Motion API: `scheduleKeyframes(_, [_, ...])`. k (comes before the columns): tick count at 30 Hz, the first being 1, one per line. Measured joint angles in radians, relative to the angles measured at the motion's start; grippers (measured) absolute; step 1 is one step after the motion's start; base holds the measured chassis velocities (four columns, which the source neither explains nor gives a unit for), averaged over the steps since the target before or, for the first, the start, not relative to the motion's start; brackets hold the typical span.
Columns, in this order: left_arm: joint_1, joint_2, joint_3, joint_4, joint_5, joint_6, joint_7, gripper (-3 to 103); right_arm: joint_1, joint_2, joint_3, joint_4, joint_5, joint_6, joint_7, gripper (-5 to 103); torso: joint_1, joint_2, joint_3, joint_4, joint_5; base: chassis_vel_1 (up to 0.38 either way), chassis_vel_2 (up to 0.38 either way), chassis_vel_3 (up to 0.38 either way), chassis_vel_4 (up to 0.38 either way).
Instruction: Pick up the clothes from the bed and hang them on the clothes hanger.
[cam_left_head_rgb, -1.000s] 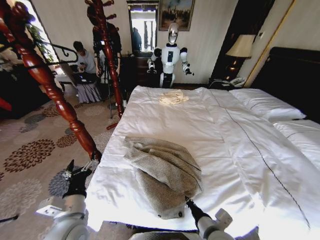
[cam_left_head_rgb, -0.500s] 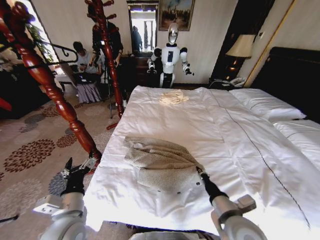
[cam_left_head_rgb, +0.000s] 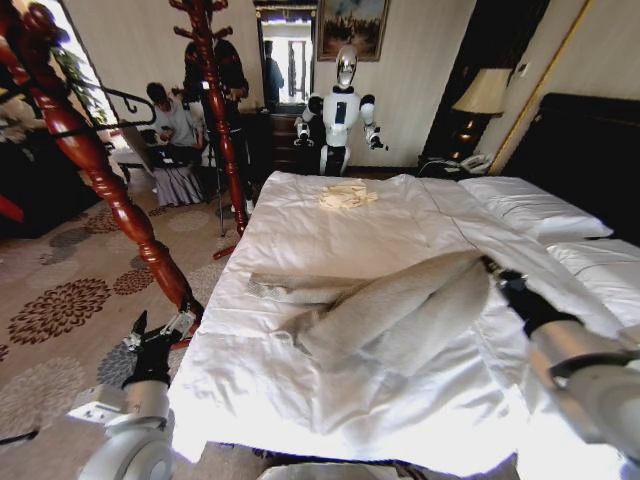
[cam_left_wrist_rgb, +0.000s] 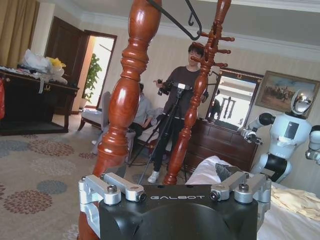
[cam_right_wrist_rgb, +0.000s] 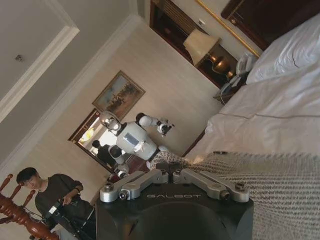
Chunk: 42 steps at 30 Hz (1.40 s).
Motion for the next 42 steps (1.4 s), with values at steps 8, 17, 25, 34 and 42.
scheduleKeyframes(8, [-0.006, 0.016, -0.052, 0.0, -0.032, 0.0, -0.005, 100, 0.032, -0.043, -0.114, -0.006, -0.053, -0.02, -0.059, 0, 0.0, 0.0, 0.0, 0.0003, -0.0002, 0.0, 0.0, 0.0, 0.0])
scheduleKeyframes(17, [0.002, 0.02, -0.073, 0.0, -0.031, 0.0, -0.006, 100, 0.144, 0.069, -0.656, -0.075, -0.342, -0.076, -0.225, 0, 0.0, 0.0, 0.0, 0.0002, -0.0004, 0.0, 0.0, 0.0, 0.0])
scheduleKeyframes(25, [0.017, 0.018, -0.108, 0.0, -0.037, 0.005, -0.009, 100, 0.371, 0.141, -1.052, -0.308, -0.473, -0.081, -0.293, 0, 0.0, 0.0, 0.0, 0.0001, -0.0004, 0.0, 0.0, 0.0, 0.0])
scheduleKeyframes(34, [0.038, 0.0, -0.146, 0.0, -0.121, 0.035, -0.032, 100, 0.61, 0.363, -1.408, -0.561, -0.531, -0.063, -0.323, 0, 0.0, 0.0, 0.0, 0.0005, -0.0005, 0.0, 0.0, 0.0, 0.0])
scheduleKeyframes(42, [0.04, -0.003, -0.181, 0.0, -0.131, 0.034, -0.033, 100, 0.635, 0.536, -1.504, -0.648, -0.605, -0.032, -0.283, 0, 0.0, 0.0, 0.0, 0.0, -0.0007, 0.0, 0.0, 0.0, 0.0])
